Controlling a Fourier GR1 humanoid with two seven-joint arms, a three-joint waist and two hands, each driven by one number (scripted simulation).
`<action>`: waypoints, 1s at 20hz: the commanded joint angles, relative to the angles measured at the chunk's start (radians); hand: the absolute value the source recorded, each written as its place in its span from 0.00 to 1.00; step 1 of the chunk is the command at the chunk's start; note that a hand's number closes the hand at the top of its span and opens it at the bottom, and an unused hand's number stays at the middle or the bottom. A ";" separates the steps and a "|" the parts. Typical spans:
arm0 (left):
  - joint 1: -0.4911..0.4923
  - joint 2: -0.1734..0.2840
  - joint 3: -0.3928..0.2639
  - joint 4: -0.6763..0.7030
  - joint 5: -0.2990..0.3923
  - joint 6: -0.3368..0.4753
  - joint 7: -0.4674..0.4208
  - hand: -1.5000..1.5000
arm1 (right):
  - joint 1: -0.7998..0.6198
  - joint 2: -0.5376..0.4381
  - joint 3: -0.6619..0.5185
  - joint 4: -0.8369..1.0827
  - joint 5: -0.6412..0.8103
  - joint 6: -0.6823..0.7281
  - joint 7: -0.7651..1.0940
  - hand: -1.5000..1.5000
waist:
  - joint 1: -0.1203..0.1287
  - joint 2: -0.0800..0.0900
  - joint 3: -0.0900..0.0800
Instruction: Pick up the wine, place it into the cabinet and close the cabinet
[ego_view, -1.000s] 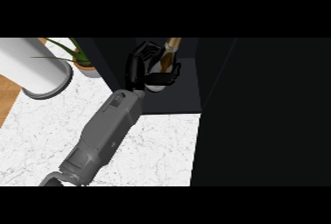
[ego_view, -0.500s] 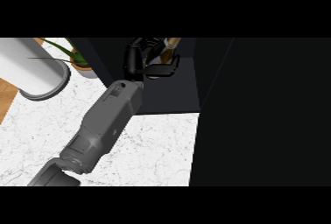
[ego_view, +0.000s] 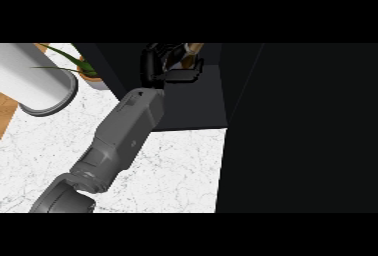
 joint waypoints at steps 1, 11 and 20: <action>-0.019 -0.001 0.050 0.043 0.037 -0.025 -0.008 1.00 | -0.008 -0.013 -0.022 -0.089 -0.086 0.000 0.063 0.00 | -0.012 0.006 -0.002; -0.038 0.020 0.073 0.103 0.034 -0.029 -0.036 1.00 | 0.015 0.009 0.035 -0.077 -0.026 0.004 0.041 0.00 | -0.012 0.006 -0.002; -0.007 0.013 0.043 0.158 -0.018 0.024 -0.084 0.00 | 0.001 -0.001 -0.020 -0.037 -0.073 0.023 0.005 0.00 | -0.022 0.013 -0.001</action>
